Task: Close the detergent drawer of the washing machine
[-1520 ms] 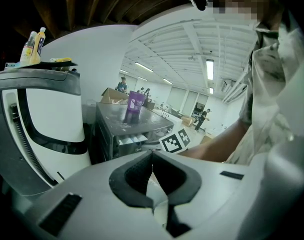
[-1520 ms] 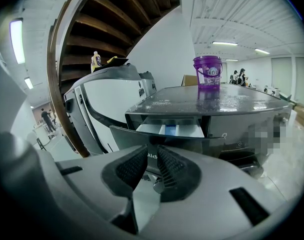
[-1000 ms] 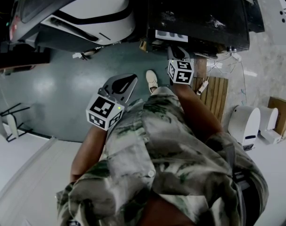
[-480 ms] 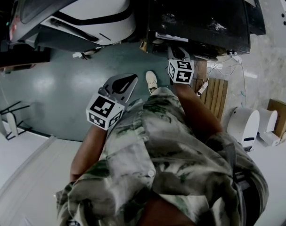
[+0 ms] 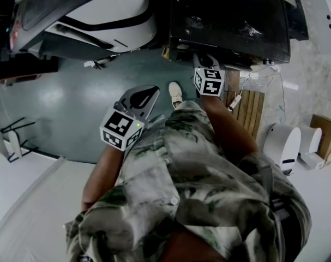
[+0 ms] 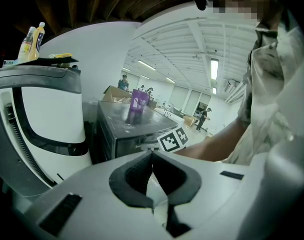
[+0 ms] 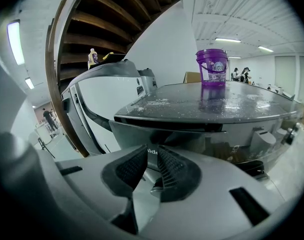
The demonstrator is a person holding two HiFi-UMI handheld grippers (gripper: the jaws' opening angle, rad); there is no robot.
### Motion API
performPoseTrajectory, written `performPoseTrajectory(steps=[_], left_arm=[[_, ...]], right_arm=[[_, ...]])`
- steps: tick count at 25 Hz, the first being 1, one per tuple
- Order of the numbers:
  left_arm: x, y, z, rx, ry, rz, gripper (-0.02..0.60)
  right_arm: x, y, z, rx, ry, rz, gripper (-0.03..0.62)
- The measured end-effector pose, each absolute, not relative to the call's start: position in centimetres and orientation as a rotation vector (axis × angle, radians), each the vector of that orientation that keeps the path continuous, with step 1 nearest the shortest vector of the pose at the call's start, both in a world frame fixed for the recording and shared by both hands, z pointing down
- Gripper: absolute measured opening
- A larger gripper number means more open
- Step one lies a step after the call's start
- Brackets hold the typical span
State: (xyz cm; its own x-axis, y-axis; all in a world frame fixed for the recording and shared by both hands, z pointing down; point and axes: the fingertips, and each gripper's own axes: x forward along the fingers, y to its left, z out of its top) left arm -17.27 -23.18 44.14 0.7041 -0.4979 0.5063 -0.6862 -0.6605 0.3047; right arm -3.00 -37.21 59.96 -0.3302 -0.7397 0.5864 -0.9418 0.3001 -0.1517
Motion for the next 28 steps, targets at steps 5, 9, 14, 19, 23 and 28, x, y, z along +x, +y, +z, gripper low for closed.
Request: performPoseTrajectory(steps=[5,9,14,19,23,28], left_arm=[[-17.1,-23.6,44.4,2.427,-0.905,0.525,0.025],[-17.1,-24.1,44.4,2.423,-0.906,0.520,0.025],[-17.2,-24.8,44.7,2.418,-0.908,0.516,0.025],[-17.2,-25.3,45.0,2.413,-0.905,0.515,0.025],[-17.1,-25.7,45.1,2.411,-0.904,0.515,0.025],[-17.0,-26.0,45.1,2.410,-0.900,0.512,0.025]], right_arm=[[-2.9,-37.6,60.2,1.502,-2.164,0.682,0.080],[-2.9,-38.1,60.3,1.501,-2.160,0.686,0.080],[-3.0,-38.6,60.5,1.498,-2.159,0.691,0.078],[-2.9,-38.8,60.7,1.517,-2.149,0.743,0.072],[-2.9,-39.0,60.7,1.536,-2.143,0.792,0.069],[-2.9,-39.1,60.7,1.540,-2.136,0.806,0.061]])
